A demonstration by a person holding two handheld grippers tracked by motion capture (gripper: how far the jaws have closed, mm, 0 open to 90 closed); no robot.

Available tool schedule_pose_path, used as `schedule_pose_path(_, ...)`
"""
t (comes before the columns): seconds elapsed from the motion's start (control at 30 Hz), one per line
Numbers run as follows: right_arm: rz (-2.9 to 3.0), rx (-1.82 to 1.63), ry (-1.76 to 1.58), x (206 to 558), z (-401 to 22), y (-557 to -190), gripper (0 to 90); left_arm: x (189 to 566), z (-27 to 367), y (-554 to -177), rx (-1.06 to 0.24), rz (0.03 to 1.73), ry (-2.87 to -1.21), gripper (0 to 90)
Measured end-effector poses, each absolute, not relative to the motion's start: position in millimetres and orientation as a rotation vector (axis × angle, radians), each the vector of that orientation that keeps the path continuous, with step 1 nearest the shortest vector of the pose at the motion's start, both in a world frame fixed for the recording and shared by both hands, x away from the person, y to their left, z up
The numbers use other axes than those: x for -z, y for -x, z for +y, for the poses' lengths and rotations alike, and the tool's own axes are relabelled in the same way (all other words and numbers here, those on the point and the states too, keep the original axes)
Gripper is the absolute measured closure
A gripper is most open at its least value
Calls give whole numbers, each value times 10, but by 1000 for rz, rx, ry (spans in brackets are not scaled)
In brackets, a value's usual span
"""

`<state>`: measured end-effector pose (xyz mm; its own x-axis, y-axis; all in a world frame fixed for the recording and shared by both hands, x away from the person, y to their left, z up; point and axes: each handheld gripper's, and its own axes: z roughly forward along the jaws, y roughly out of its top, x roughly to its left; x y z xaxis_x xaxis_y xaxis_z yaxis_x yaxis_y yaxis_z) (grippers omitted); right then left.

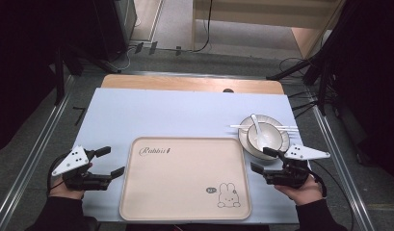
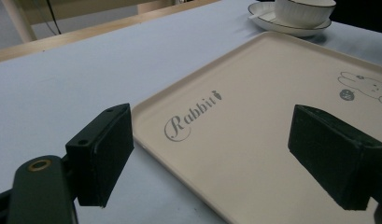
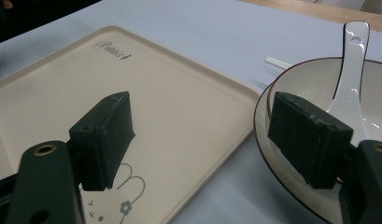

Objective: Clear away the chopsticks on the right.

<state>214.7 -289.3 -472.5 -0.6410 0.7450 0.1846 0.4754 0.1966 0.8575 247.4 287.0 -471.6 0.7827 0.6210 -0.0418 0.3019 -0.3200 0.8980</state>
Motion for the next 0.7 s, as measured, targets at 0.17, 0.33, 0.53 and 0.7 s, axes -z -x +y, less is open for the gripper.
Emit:
schedule_pose_path(0.17,2200,-1424,-1146,4707,-2918,-2144,245,4713,2856,-2477,-366,708,-1921,147)
schedule_pose_path(0.33,2190,-1418,-1132,4669,-2944,-2153,246,4707,2851,-2475,-374,698,-1914,146)
schedule_pose_path(0.53,2167,-1403,-1154,4626,-3006,-2180,250,4690,2840,-2489,-354,707,-1914,146)
schedule_pose_path(0.7,2155,-1403,-1143,4591,-3057,-2240,305,4700,2809,-2502,-354,720,-1930,147)
